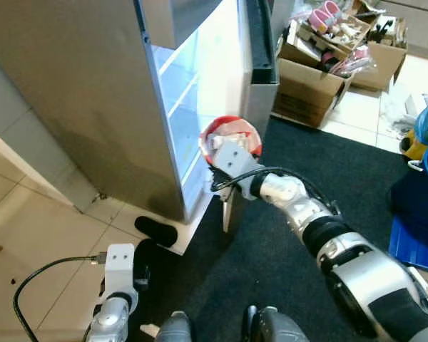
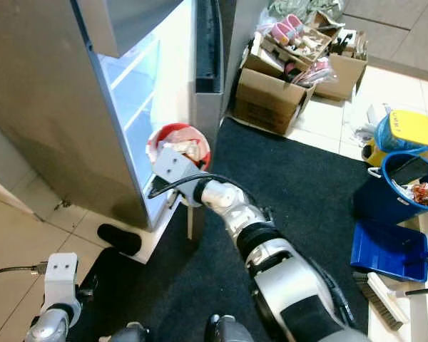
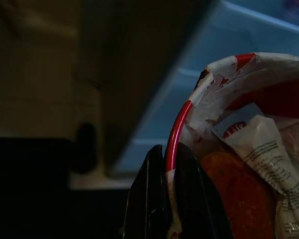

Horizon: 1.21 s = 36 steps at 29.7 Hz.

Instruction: Restocking fridge

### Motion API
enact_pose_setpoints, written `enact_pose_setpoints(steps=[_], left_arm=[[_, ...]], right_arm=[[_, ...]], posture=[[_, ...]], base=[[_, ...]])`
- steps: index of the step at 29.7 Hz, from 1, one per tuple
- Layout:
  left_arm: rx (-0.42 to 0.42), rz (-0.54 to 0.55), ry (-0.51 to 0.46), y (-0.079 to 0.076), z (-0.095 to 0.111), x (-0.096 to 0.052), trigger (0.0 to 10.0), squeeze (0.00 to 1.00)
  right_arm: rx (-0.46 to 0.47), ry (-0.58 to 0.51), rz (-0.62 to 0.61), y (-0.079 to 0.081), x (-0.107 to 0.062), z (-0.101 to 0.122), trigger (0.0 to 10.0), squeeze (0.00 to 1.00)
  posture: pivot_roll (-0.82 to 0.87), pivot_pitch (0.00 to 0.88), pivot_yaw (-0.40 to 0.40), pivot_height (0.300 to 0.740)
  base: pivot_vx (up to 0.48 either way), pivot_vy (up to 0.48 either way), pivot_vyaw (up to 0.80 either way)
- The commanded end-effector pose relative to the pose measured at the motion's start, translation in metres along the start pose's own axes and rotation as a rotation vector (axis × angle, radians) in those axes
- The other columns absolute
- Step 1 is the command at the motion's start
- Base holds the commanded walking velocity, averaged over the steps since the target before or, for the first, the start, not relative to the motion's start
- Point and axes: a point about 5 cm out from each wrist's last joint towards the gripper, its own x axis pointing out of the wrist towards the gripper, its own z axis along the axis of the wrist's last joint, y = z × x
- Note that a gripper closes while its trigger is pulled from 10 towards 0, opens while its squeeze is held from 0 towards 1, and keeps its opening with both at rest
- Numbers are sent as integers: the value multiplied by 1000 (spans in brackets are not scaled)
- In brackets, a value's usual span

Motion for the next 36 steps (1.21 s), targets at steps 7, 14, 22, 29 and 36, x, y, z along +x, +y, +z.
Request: enact_pose_setpoints(steps=[7, 14, 22, 29, 36], left_arm=[[-1, 2, 50, 0, -10, -3, 10000, 0], [-6, 1, 45, 0, -8, -3, 10000, 0], [6, -10, 52, 0, -6, -1, 10000, 0], [15, -25, 43, -2, 1, 4, 10000, 0], [43, -58, 38, -5, 3, 4, 10000, 0]], right_arm=[[106, 145, -329, -61, -42, -44, 10000, 0], [188, 345, -703, -117, -117, -97, 10000, 0], [188, 235, -643, -109, -128, -107, 10000, 0], [219, 104, -391, -25, -84, -109, 10000, 0], [315, 96, -281, 51, -69, -117, 10000, 0]], posture=[[27, 229, -41, 727], [12, 225, -40, 727], [-5, 223, -26, 727], [-11, 219, -11, 727], [-13, 224, -6, 727]], base=[[0, 0, 0], [0, 0, 0], [0, 0, 0], [0, 0, 0], [0, 0, 0]])
